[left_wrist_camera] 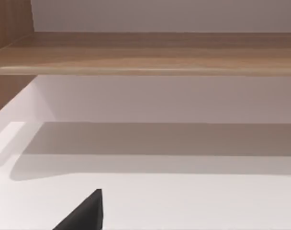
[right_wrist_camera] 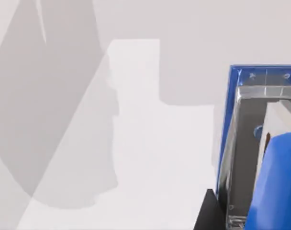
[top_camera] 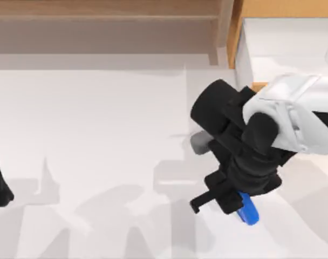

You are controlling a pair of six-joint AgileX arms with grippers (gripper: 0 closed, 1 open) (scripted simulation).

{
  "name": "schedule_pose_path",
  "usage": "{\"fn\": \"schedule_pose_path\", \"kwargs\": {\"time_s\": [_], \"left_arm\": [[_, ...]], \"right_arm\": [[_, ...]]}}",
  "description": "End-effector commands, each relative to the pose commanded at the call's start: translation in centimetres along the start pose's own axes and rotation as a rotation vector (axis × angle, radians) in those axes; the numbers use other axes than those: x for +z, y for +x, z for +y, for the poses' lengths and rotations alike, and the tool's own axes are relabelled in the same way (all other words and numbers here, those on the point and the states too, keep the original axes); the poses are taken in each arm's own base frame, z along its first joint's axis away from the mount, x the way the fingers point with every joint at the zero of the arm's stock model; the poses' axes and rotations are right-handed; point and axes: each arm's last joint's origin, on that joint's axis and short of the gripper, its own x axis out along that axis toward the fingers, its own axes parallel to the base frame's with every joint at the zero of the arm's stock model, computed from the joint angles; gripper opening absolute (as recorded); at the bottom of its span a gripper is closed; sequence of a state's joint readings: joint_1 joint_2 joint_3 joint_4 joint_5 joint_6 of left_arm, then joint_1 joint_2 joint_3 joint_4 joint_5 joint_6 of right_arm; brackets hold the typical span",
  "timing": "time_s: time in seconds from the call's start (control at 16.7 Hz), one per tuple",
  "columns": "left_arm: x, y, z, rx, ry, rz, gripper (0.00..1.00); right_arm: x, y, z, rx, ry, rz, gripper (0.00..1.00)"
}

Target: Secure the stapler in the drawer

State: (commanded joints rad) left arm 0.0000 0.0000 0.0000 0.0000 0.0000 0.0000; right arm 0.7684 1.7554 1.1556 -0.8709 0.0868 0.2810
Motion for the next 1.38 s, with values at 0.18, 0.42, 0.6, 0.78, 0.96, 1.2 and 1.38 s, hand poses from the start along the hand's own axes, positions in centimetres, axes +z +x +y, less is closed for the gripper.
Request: {"fn": "schedule_pose_path", "kwargs": {"time_s": [0.18,0.42,0.6,0.78,0.96,1.2,1.38], "left_arm": [[0.0,0.0,0.0,0.000,0.000,0.000,1.00],[0.0,0.0,0.0,0.000,0.000,0.000,1.00],[0.0,0.0,0.0,0.000,0.000,0.000,1.00],[0.0,0.0,0.0,0.000,0.000,0.000,1.00],[0.0,0.0,0.0,0.000,0.000,0.000,1.00],[0.0,0.0,0.0,0.000,0.000,0.000,1.00],[0.0,0.0,0.0,0.000,0.000,0.000,1.00]], "right_arm": [[3.7,-3.6,-2.3,-0.062,0.085,-0.117,0.00],[8.6,-8.5,-7.9,-0.165,0.229,-0.250,0.00],[11.7,-9.4,-13.3,-0.226,0.325,-0.270,0.00],[13.9,-7.1,-18.7,-0.234,0.393,-0.201,0.00],[14.8,-2.1,-22.6,-0.163,0.435,-0.051,0.00],[14.8,3.3,-24.8,-0.010,0.480,0.111,0.00],[14.7,4.4,-25.3,0.039,0.500,0.143,0.00]]}}
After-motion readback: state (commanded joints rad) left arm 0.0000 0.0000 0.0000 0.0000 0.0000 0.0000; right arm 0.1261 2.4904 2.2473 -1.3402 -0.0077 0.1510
